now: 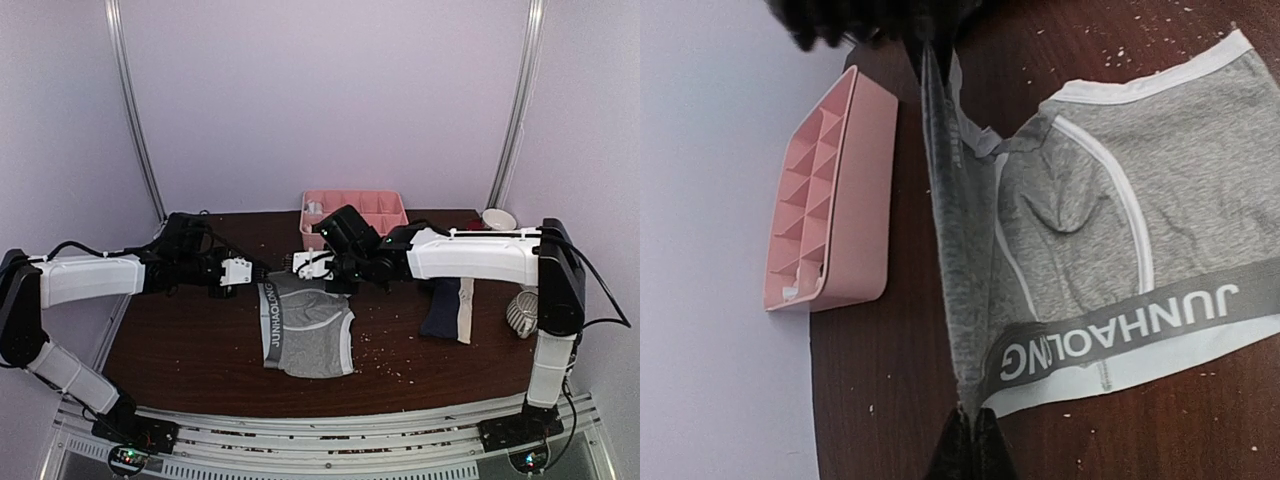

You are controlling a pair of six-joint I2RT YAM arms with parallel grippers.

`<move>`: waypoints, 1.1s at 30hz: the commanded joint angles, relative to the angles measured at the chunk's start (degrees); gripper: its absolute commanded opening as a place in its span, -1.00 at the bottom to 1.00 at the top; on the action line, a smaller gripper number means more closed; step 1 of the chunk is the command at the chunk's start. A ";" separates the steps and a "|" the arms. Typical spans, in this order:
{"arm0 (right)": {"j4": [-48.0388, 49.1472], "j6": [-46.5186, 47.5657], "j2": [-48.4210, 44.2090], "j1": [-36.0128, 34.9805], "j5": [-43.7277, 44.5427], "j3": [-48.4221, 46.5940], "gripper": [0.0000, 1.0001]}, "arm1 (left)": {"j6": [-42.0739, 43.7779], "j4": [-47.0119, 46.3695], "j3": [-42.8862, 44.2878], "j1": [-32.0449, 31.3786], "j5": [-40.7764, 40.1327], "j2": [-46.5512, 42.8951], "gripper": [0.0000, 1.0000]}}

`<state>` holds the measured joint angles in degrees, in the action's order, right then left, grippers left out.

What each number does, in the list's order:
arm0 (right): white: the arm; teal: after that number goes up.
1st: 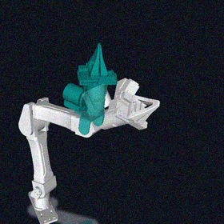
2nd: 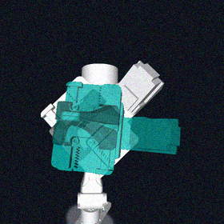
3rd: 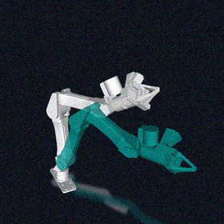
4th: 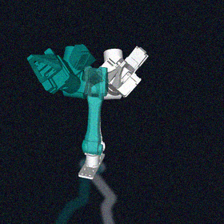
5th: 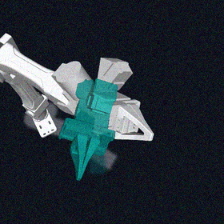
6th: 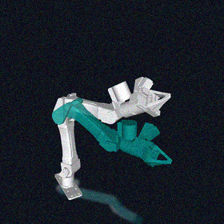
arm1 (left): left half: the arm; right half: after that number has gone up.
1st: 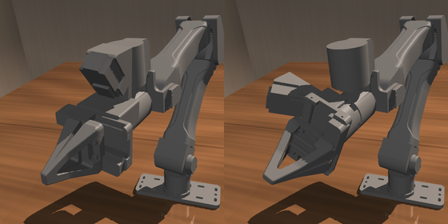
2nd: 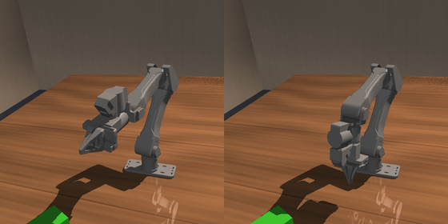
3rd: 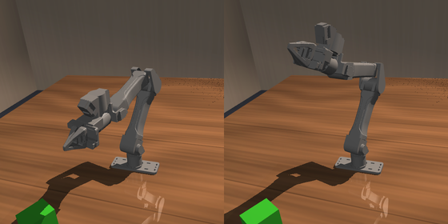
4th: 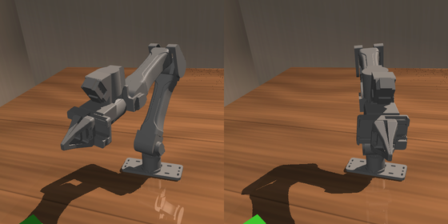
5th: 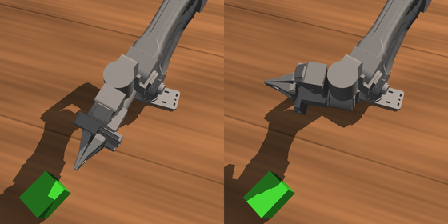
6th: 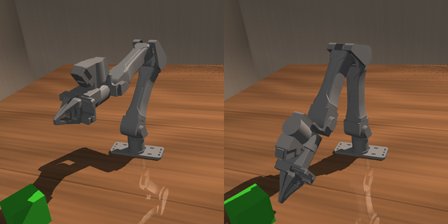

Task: Roll the underwear
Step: Fold the underwear at the center of the board.

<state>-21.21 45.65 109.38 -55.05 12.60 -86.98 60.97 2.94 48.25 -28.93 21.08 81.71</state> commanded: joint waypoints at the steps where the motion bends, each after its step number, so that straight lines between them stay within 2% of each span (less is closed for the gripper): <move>1: -1.66 -1.96 -2.75 -3.54 3.30 4.56 -1.00 | 3.82 8.05 -0.93 0.20 7.29 -3.40 -1.00; 12: -3.70 -6.80 -6.83 -10.22 8.48 11.73 -1.00 | 2.13 10.92 -7.87 -2.65 9.05 -9.53 -1.00; 21: -10.37 -10.42 -6.72 -14.44 9.63 13.21 -1.00 | -0.01 11.76 -10.37 -7.93 7.22 -9.85 -1.00; 33: -10.95 -13.36 -5.65 -19.50 10.79 15.89 -1.00 | -1.31 14.01 -12.01 -11.35 7.04 -10.54 -1.00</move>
<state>-30.39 34.06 103.83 -73.65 21.12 -72.01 61.10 15.77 37.56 -38.89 28.16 72.51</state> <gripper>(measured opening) 0.021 0.008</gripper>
